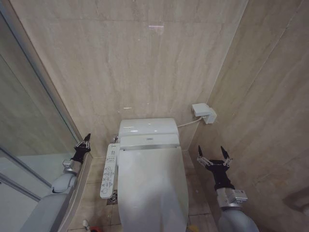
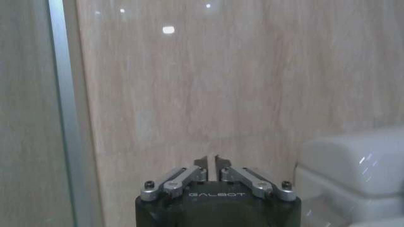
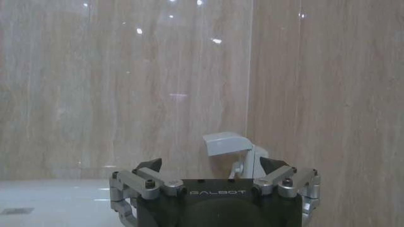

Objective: Open the toilet lid, clean the toilet bowl with a toilet brush, close the toilet lid, and flush.

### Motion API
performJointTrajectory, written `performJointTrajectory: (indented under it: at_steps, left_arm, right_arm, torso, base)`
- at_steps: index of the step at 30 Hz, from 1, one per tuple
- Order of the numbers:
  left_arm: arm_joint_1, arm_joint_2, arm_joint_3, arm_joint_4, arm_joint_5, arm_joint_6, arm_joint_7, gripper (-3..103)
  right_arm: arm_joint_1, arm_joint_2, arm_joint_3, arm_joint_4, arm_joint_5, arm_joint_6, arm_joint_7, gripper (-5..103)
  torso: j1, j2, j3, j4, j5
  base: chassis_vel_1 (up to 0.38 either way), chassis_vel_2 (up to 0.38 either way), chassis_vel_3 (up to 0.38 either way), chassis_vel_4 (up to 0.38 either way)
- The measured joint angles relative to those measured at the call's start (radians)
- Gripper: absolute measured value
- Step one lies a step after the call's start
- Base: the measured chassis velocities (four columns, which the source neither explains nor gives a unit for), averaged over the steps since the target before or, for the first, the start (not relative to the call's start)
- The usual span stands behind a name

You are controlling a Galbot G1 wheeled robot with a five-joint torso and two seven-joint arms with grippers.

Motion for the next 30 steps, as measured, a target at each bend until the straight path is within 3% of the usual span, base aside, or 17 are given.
performJointTrajectory:
  at_steps: [4, 5, 10, 11, 18, 19, 25, 26, 30]
  left_arm:
    - [0.054, -0.013, -0.026, -0.103, -0.002, 0.025, -0.019, -3]
    - [0.078, -0.017, -0.039, -0.146, -0.003, 0.041, -0.027, 22]
    - [0.164, -0.021, -0.088, -0.296, -0.006, 0.086, -0.042, 22]
    - [0.18, -0.023, -0.097, -0.32, -0.006, 0.092, -0.045, 49]
    - [0.297, -0.054, -0.18, -0.474, -0.004, 0.14, -0.085, 49]
    - [0.315, -0.06, -0.197, -0.501, -0.005, 0.151, -0.091, 76]
    - [0.388, -0.092, -0.27, -0.598, -0.009, 0.183, -0.113, 76]
    - [0.415, -0.109, -0.289, -0.626, -0.012, 0.19, -0.121, 99]
    - [0.462, -0.144, -0.318, -0.68, -0.015, 0.205, -0.137, 99]
  right_arm:
    - [0.0, 0.0, 0.0, 0.0, 0.0, 0.0, 0.0, 100]
    - [0.0, 0.0, 0.0, 0.0, 0.0, 0.0, 0.0, 100]
    - [0.0, 0.0, 0.0, 0.0, 0.0, 0.0, 0.0, 100]
    - [0.0, 0.0, 0.0, 0.0, 0.0, 0.0, 0.0, 100]
    - [0.0, 0.0, 0.0, 0.0, 0.0, 0.0, 0.0, 100]
    - [0.0, 0.0, 0.0, 0.0, 0.0, 0.0, 0.0, 100]
    - [0.0, 0.0, 0.0, 0.0, 0.0, 0.0, 0.0, 100]
    - [0.0, 0.0, 0.0, 0.0, 0.0, 0.0, 0.0, 100]
    - [0.0, 0.0, 0.0, 0.0, 0.0, 0.0, 0.0, 100]
  torso:
    - [0.0, 0.0, 0.0, 0.0, -0.0001]
    - [0.0, 0.0, 0.0, -0.0001, -0.0002]
    - [0.0, 0.0, 0.0, 0.0, 0.0]
    - [0.0, 0.0, 0.0, 0.0001, -0.0001]
    - [0.0, 0.0, 0.0, 0.0002, -0.0002]
    - [0.0, 0.0, 0.0, 0.0001, -0.0002]
    - [0.0, 0.0, 0.0, 0.0001, 0.0]
    - [0.0, 0.0, 0.0, 0.0001, -0.0002]
    - [0.0, 0.0, 0.0, 0.0001, -0.0002]
  base:
    - [0.0, 0.0, 0.0, 0.0]
    - [0.0, 0.0, 0.0, 0.0]
    - [0.0, 0.0, 0.0, 0.0]
    - [0.0, 0.0, 0.0, 0.0]
    - [0.0, 0.0, 0.0, 0.0]
    - [0.0, 0.0, 0.0, 0.0]
    - [0.0, 0.0, 0.0, 0.0]
    - [0.0, 0.0, 0.0, 0.0]
    - [0.0, 0.0, 0.0, 0.0]
